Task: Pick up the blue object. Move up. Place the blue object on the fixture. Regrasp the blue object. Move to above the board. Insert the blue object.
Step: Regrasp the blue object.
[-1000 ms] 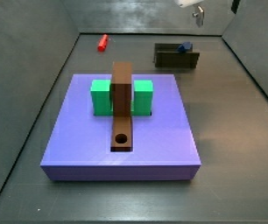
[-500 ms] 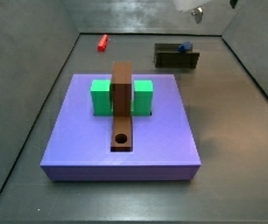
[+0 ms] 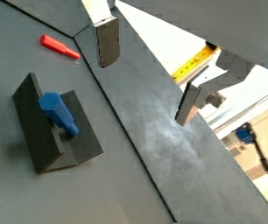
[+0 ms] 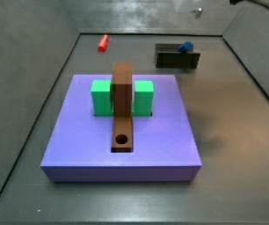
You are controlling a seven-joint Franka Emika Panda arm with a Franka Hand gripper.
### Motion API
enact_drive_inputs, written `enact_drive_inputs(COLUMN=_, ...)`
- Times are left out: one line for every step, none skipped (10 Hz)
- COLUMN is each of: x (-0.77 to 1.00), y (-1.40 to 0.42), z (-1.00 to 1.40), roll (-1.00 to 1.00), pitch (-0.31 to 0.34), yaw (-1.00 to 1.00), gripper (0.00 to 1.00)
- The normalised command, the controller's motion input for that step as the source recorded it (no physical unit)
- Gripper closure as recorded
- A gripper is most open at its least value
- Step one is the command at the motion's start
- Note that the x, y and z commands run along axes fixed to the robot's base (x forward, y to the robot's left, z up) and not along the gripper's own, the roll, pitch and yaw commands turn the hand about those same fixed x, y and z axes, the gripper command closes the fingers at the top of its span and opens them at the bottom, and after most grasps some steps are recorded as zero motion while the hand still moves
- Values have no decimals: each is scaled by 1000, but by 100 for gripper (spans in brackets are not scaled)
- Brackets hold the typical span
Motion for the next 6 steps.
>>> enact_drive_inputs(x=334, y=0, z=-103, roll=0, pitch=103, yaw=-197, gripper=0)
enact_drive_inputs(x=157, y=-131, z=-383, roll=389, pitch=649, yaw=-57, gripper=0)
enact_drive_inputs(x=131, y=0, z=-54, roll=509, pitch=871, yaw=29, gripper=0)
enact_drive_inputs(x=103, y=0, z=0, roll=551, pitch=894, yaw=63, gripper=0)
enact_drive_inputs(x=109, y=-26, z=-31, roll=451, pitch=920, yaw=51, gripper=0)
enact_drive_inputs(x=0, y=0, z=-329, roll=0, pitch=494, yaw=9, gripper=0)
